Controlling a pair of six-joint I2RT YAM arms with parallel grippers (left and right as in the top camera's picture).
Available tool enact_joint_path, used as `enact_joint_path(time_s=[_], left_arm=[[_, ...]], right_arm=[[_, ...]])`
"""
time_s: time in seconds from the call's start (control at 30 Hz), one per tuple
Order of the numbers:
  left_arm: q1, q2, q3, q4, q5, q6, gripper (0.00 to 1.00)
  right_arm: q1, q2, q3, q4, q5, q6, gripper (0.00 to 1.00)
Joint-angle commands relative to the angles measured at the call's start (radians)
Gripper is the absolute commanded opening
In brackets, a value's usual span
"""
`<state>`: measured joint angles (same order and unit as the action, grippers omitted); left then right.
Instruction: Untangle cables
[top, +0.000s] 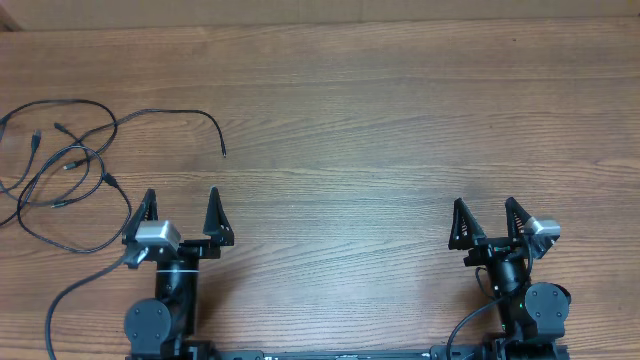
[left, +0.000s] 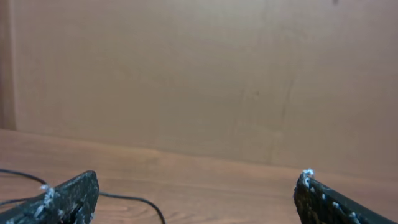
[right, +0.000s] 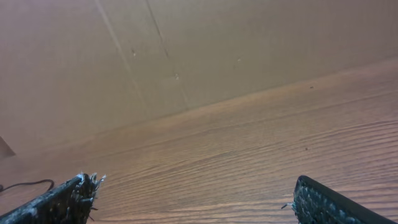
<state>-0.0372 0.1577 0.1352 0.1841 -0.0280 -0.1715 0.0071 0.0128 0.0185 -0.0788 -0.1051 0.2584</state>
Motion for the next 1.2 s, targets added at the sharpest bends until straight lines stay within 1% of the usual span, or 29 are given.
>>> enact_joint_path(time_s=[0.0, 0.1, 0.13, 0.27, 0.37, 0.5, 1.17], left_arm=[[0.004, -0.058, -0.084, 0.042, -0.05, 0.022, 1.0], [0.004, -0.09, -0.129, 0.041, -0.05, 0.022, 1.0], [0.004, -0.109, -0.13, -0.011, -0.05, 0.022, 1.0], [0.004, -0.156, -0.13, -0.141, -0.051, 0.023, 1.0], [0.004, -0.155, -0.13, -0.251, -0.045, 0.022, 0.99], [0.004, -0.151, -0.13, -0.261, 0.003, 0.015, 1.0], [0.004, -0.151, -0.13, -0.261, 0.002, 0.015, 1.0]], right_arm=[[0.004, -0.01, -0.01, 0.005, 0.0, 0.003, 1.0], [0.004, -0.01, -0.01, 0.005, 0.0, 0.003, 1.0], [0.004, -0.01, -0.01, 0.005, 0.0, 0.003, 1.0], [0.004, -0.01, -0.01, 0.005, 0.0, 0.003, 1.0], [0.004, -0.01, -0.01, 0.005, 0.0, 0.003, 1.0], [0.004, -0.01, -0.01, 0.005, 0.0, 0.003, 1.0], [0.004, -0.01, -0.01, 0.005, 0.0, 0.003, 1.0]])
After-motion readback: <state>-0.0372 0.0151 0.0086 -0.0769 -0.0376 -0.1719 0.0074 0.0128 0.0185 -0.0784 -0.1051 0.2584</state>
